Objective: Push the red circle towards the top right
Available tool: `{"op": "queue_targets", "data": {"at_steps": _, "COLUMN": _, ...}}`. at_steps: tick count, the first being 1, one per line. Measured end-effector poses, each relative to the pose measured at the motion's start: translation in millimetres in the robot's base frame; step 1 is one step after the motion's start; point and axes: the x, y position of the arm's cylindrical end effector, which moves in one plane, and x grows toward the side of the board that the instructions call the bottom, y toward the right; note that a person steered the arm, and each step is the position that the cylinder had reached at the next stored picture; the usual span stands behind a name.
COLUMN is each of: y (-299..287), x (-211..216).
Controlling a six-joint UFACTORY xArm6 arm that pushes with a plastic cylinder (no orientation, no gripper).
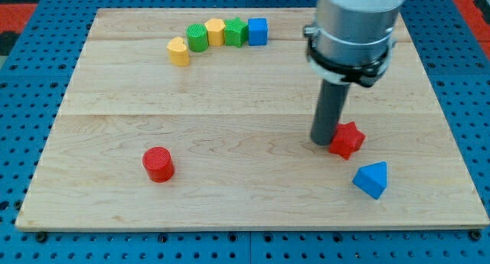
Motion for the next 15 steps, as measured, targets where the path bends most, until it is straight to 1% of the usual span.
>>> {"op": "queue_targets", "data": {"at_steps": 1, "y": 13, "x": -2}}
{"op": "queue_targets", "data": {"at_steps": 2, "y": -47, "x": -2}}
{"op": "queue_targets", "data": {"at_steps": 3, "y": -153, "x": 17}}
{"op": "queue_targets", "data": {"at_steps": 4, "y": -130, "x": 98}}
{"op": "queue_targets", "data": {"at_steps": 5, "y": -213, "x": 105}}
{"op": "queue_targets", "data": {"at_steps": 6, "y": -266, "x": 69}}
{"op": "queue_targets", "data": {"at_steps": 7, "y": -268, "x": 13}}
{"op": "queue_targets", "data": {"at_steps": 8, "y": -210, "x": -19}}
{"op": "queue_targets", "data": {"at_steps": 9, "y": -274, "x": -24}}
{"op": "queue_targets", "data": {"at_steps": 10, "y": -293, "x": 12}}
{"op": "queue_targets", "data": {"at_steps": 11, "y": -246, "x": 44}}
{"op": "queue_targets", "data": {"at_steps": 12, "y": -195, "x": 33}}
{"op": "queue_targets", "data": {"at_steps": 13, "y": -135, "x": 11}}
{"op": "queue_targets", "data": {"at_steps": 14, "y": -101, "x": -21}}
{"op": "queue_targets", "data": {"at_steps": 15, "y": -123, "x": -22}}
